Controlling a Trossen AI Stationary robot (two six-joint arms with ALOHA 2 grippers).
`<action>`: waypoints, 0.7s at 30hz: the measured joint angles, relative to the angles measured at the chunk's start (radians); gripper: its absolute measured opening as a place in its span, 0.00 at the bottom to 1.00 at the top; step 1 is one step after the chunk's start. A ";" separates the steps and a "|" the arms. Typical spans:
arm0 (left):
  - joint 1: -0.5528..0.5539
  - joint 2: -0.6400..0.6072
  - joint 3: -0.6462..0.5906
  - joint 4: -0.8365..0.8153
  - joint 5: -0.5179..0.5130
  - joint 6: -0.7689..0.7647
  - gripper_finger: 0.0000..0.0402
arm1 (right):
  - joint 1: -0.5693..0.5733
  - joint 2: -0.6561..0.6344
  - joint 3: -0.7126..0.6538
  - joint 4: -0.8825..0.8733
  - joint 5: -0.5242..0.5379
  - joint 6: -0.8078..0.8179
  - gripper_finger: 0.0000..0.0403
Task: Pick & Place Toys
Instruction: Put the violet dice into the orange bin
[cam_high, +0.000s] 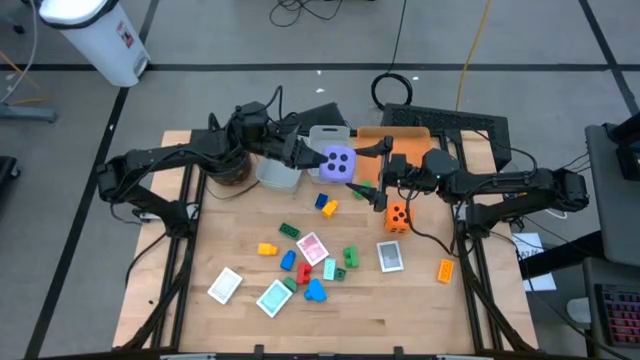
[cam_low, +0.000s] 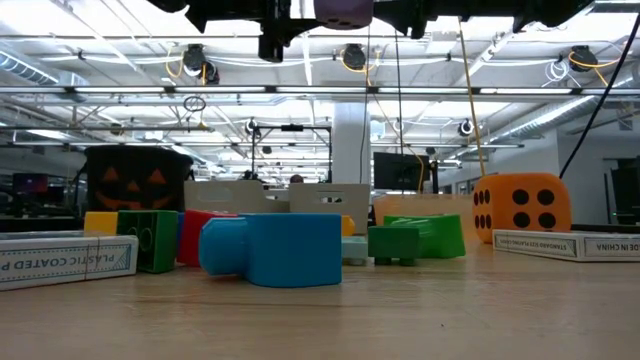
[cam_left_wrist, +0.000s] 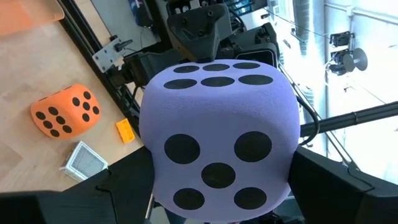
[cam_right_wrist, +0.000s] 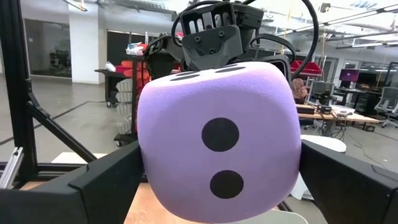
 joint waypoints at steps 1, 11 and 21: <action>0.000 0.000 0.000 0.000 -0.001 0.000 0.79 | 0.000 0.000 0.000 0.000 0.001 0.000 0.99; 0.000 0.001 0.000 -0.002 -0.009 -0.002 0.79 | 0.002 -0.002 0.000 -0.014 0.024 -0.100 0.99; 0.001 0.001 0.000 -0.007 -0.001 -0.010 0.79 | 0.002 0.015 0.000 -0.006 -0.016 -0.048 0.97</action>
